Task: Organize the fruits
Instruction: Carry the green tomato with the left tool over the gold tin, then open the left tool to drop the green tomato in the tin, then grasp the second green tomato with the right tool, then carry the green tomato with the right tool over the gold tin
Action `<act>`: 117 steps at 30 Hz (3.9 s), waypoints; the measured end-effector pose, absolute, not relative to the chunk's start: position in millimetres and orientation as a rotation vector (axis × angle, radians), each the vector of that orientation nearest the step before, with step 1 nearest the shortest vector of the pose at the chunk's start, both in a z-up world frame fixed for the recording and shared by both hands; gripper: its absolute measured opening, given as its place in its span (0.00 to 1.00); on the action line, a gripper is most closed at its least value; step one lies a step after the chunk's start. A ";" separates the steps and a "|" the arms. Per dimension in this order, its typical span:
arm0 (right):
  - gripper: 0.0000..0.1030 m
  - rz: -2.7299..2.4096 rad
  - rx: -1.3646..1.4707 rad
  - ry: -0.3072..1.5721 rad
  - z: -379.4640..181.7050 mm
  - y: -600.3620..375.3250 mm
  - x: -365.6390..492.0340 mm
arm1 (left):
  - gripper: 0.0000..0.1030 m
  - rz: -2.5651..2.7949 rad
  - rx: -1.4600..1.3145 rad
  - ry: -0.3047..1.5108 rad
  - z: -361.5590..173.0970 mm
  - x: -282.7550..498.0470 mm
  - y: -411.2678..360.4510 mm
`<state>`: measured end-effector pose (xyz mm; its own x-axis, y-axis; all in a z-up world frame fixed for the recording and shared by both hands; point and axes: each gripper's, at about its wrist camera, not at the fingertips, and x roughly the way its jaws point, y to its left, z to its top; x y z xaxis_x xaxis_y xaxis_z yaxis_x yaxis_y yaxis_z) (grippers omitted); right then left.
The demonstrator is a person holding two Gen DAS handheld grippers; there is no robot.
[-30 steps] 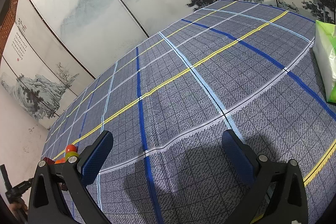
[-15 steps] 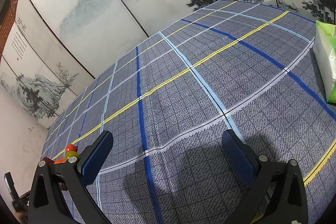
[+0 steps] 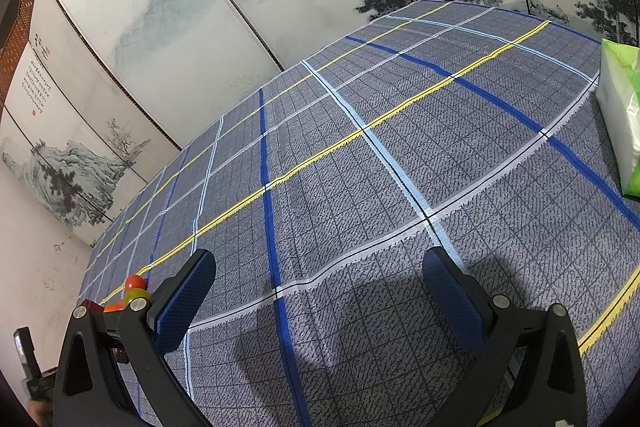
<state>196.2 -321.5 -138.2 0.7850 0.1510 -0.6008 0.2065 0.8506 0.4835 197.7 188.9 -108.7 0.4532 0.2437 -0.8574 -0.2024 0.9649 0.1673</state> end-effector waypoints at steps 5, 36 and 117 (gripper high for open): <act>1.00 -0.034 0.563 0.677 -138.5 -321.3 196.2 | 0.36 0.269 0.039 1.070 -109.7 198.6 189.7; 1.00 -0.092 0.473 0.730 -136.9 -309.6 201.9 | 0.56 0.218 -0.053 0.920 -64.9 164.0 201.4; 0.31 0.459 -0.125 0.627 -31.9 39.1 188.2 | 0.78 0.133 -0.169 0.772 -119.9 -126.7 169.1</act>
